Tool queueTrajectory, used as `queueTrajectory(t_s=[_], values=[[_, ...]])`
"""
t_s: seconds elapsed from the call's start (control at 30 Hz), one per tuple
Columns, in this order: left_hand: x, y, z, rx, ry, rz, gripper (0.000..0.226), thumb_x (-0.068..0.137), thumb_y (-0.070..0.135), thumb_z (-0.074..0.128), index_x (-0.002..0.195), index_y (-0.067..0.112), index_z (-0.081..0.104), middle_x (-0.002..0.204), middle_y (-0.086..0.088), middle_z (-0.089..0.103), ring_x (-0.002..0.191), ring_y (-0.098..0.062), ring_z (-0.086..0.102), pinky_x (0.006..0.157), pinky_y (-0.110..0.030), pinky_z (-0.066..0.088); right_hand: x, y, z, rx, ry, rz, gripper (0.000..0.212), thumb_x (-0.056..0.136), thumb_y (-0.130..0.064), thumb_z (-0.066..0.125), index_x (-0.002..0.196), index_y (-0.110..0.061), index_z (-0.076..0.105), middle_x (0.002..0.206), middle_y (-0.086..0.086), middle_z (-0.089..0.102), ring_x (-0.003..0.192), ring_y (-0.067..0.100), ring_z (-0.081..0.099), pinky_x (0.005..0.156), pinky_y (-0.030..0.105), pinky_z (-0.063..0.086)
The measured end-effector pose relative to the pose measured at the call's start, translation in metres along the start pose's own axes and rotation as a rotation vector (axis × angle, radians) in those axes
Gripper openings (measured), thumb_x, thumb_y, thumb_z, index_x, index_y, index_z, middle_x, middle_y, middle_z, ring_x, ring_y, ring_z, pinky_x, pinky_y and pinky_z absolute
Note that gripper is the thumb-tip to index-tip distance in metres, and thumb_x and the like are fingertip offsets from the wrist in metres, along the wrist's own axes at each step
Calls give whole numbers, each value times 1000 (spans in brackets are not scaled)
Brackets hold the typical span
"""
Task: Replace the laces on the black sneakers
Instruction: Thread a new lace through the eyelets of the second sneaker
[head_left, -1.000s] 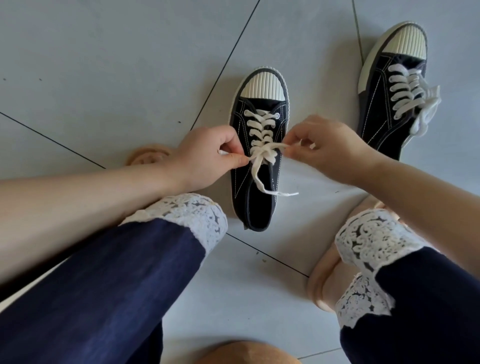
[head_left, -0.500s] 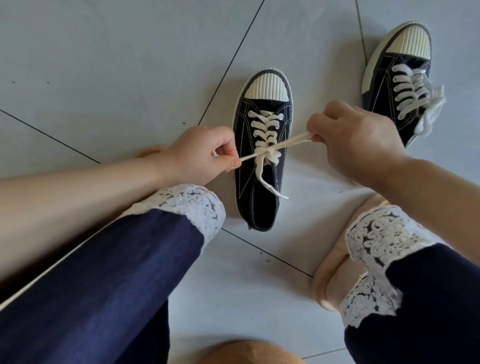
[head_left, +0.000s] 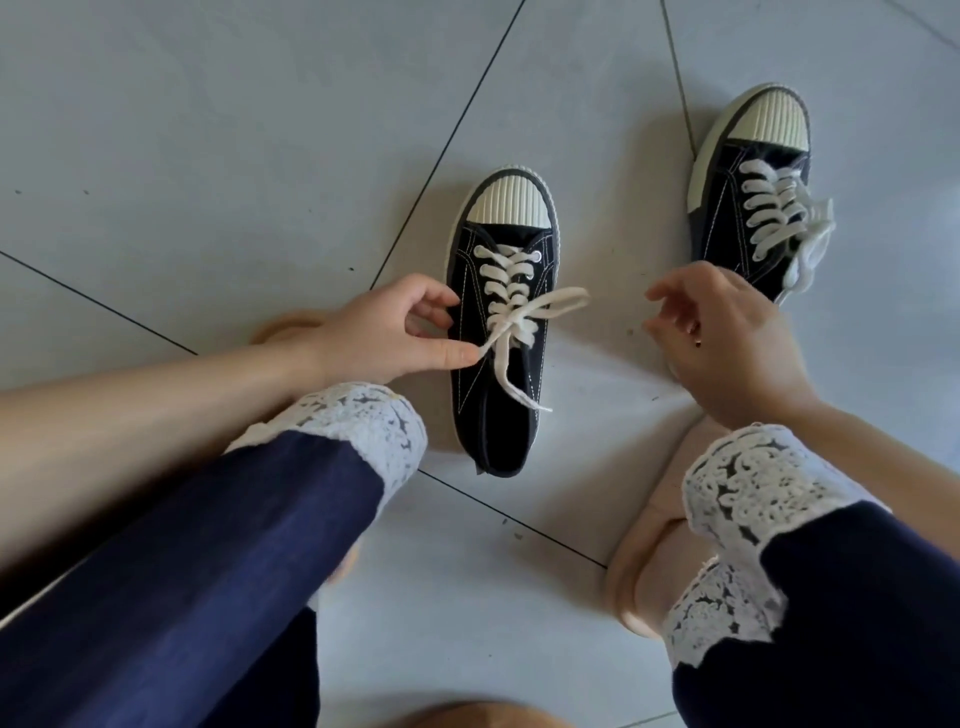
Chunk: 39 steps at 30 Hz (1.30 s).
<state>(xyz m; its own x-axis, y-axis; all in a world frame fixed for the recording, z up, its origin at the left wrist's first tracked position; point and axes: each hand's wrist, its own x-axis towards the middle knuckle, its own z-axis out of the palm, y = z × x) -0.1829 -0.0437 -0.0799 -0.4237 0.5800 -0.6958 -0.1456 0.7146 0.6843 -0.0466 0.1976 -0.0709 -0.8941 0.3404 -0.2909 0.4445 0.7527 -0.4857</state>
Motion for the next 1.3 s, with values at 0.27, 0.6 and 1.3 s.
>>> queueTrajectory(t_s=[0.27, 0.6, 1.3], values=[[4, 13, 32, 135, 220, 22, 72, 70, 40, 74, 132, 29, 39, 117, 0, 43, 106, -18, 51, 91, -29, 39, -14, 27, -10, -9, 154, 312, 37, 81, -24, 65, 113, -16, 49, 119, 9, 46, 106, 29, 49, 86, 35, 41], [16, 26, 51, -126, 314, -13, 74, 53, 37, 81, 118, 25, 48, 106, 0, 54, 97, -24, 58, 88, -45, 49, -17, 19, 1, 126, 154, 300, 46, 77, -8, 61, 120, -15, 45, 127, 8, 38, 96, 16, 44, 75, 29, 37], [38, 60, 63, -28, 379, 127, 46, 67, 24, 79, 106, 17, 54, 99, 3, 58, 83, -11, 54, 78, -25, 46, -37, 0, 16, 23, -64, 41, 39, 74, 2, 63, 110, -11, 53, 120, 4, 49, 105, 24, 51, 84, 25, 38]])
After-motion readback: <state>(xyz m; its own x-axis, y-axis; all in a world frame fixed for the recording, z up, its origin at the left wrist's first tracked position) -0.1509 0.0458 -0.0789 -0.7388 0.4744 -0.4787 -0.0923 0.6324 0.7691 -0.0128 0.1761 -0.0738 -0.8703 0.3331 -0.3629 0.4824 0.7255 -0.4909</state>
